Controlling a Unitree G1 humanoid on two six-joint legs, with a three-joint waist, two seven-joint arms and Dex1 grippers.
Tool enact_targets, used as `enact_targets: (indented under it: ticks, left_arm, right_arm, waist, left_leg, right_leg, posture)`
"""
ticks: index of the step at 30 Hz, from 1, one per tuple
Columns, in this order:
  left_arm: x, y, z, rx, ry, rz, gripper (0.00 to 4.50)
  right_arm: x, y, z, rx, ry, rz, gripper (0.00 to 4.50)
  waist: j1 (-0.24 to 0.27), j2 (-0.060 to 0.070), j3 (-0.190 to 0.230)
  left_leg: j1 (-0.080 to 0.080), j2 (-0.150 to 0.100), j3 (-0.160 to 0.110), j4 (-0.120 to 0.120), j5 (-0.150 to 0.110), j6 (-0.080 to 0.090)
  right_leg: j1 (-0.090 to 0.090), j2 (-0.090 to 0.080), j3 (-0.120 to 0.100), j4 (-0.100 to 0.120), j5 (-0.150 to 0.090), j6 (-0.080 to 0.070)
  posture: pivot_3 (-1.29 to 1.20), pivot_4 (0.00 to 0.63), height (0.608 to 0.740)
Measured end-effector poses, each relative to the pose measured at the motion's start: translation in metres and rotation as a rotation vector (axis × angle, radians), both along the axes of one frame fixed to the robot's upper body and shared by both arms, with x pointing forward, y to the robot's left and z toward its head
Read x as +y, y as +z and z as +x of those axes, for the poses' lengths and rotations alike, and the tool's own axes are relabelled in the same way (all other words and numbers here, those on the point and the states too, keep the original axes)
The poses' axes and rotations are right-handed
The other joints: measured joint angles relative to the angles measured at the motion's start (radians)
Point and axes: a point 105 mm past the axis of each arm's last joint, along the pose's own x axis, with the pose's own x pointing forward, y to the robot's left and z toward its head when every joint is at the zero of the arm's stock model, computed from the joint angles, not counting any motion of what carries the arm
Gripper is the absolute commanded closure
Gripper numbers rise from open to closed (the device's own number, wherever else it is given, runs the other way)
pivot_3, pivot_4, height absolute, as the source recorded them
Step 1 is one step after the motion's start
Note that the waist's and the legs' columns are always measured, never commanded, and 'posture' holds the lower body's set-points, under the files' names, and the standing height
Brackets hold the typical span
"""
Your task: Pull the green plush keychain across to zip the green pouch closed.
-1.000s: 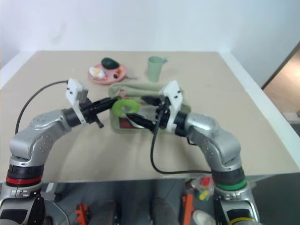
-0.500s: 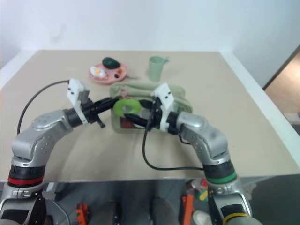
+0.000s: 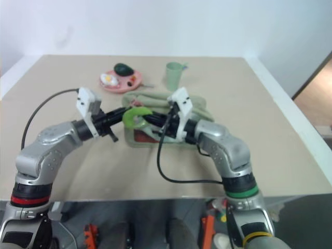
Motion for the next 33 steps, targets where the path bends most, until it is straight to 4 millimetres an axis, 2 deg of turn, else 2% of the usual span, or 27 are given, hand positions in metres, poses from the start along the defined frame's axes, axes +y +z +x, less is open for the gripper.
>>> enact_targets:
  ticks: [2, 5, 7, 9, 11, 22, 33]
  left_arm:
    - [0.0, 0.0, 0.0, 0.0, 0.0, 0.0, 4.5]
    - [-0.001, 0.001, -0.001, -0.003, -0.006, -0.003, 4.5]
    - [-0.002, 0.0, -0.001, -0.003, -0.01, 0.0, 4.5]
    - [-0.005, -0.001, -0.002, 0.001, -0.021, 0.002, 4.5]
    - [-0.006, 0.001, -0.003, -0.01, -0.027, 0.002, 4.5]
    - [-0.009, 0.001, -0.003, -0.01, -0.033, -0.007, 4.5]
    - [-0.01, 0.0, -0.002, -0.013, -0.028, -0.011, 4.5]
  right_arm:
    - [-0.001, 0.004, -0.001, -0.01, 0.009, 0.005, 4.47]
    - [-0.004, 0.021, -0.001, -0.063, 0.03, -0.009, 4.47]
    - [-0.008, 0.044, -0.004, -0.129, 0.064, -0.014, 4.47]
    - [-0.017, 0.075, -0.007, -0.237, 0.075, -0.046, 4.47]
    - [-0.026, 0.091, -0.008, -0.289, 0.083, -0.085, 4.47]
    - [-0.057, 0.094, 0.014, -0.313, 0.017, -0.167, 4.47]
    - [-0.072, 0.099, 0.016, -0.335, -0.035, -0.198, 4.47]
  waist:
    - [0.0, 0.0, 0.0]
    - [0.0, 0.0, 0.0]
    - [-0.001, 0.001, 0.001]
    - [0.0, 0.001, 0.001]
    - [0.0, 0.001, 0.0]
    - [0.0, 0.001, 0.001]
    - [0.001, 0.001, 0.001]
  left_leg:
    - [0.0, 0.0, 0.0, 0.0, 0.0, 0.0]
    - [-0.001, 0.0, -0.001, 0.0, 0.0, 0.0]
    - [-0.002, 0.0, -0.001, 0.0, 0.0, 0.0]
    - [-0.003, 0.0, -0.001, 0.0, 0.0, 0.0]
    - [-0.003, 0.0, -0.002, -0.001, 0.0, 0.0]
    - [-0.004, -0.001, -0.002, -0.001, 0.0, 0.0]
    - [-0.005, -0.001, -0.002, -0.001, 0.0, 0.0]
  right_leg:
    - [0.0, 0.0, 0.0, 0.0, 0.0, 0.0]
    - [-0.001, 0.0, -0.001, 0.0, 0.0, 0.0]
    - [-0.002, 0.0, -0.001, 0.0, 0.0, 0.0]
    - [-0.003, 0.0, -0.001, 0.0, 0.0, 0.0]
    - [-0.002, 0.0, -0.003, 0.0, -0.001, -0.002]
    - [-0.003, -0.001, -0.002, -0.001, -0.001, -0.001]
    - [-0.003, -0.001, -0.003, -0.001, -0.001, -0.001]
  posture:
    - [0.0, 0.15, 0.74]
    - [0.0, 0.15, 0.74]
    - [0.0, 0.15, 0.74]
    - [0.0, 0.15, 0.74]
    - [0.0, 0.15, 0.74]
    - [0.0, 0.15, 0.74]
    - [0.0, 0.15, 0.74]
